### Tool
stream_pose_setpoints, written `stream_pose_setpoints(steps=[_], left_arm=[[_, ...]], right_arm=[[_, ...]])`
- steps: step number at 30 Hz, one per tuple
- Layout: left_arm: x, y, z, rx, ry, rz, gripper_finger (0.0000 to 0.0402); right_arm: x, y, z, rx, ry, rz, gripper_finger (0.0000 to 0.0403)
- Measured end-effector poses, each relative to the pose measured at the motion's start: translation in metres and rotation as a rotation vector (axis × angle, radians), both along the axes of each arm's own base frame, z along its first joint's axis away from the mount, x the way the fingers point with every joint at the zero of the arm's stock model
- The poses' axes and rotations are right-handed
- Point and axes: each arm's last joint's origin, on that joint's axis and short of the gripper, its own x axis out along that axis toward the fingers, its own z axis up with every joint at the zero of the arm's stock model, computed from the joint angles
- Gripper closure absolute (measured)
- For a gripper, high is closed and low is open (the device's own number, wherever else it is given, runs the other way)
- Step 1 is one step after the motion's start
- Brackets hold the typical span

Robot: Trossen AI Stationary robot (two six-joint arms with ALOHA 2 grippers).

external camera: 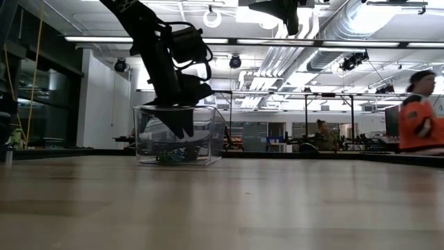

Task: Pick and place USB-C Cables
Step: Return to Home Position

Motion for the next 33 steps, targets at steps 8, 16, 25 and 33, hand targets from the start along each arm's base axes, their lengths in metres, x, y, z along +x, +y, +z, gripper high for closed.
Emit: stream_pose_setpoints(steps=[8,16,25,33], left_arm=[[0.000,0.000,0.000,-0.002,-0.004,-0.002,0.0226],[0.000,0.000,0.000,0.000,-0.004,-0.008,0.0210],[0.000,0.000,0.000,0.000,-0.003,-0.009,0.0213],[-0.005,-0.002,0.024,0.018,-0.072,-0.043,0.0213]], right_arm=[[0.000,0.000,0.000,-0.001,0.000,0.000,0.0176],[0.000,0.000,0.000,-0.001,0.000,0.000,0.0176],[0.000,0.000,0.000,-0.001,0.001,0.000,0.0176],[0.000,0.000,0.000,-0.002,0.001,0.000,0.0176]])
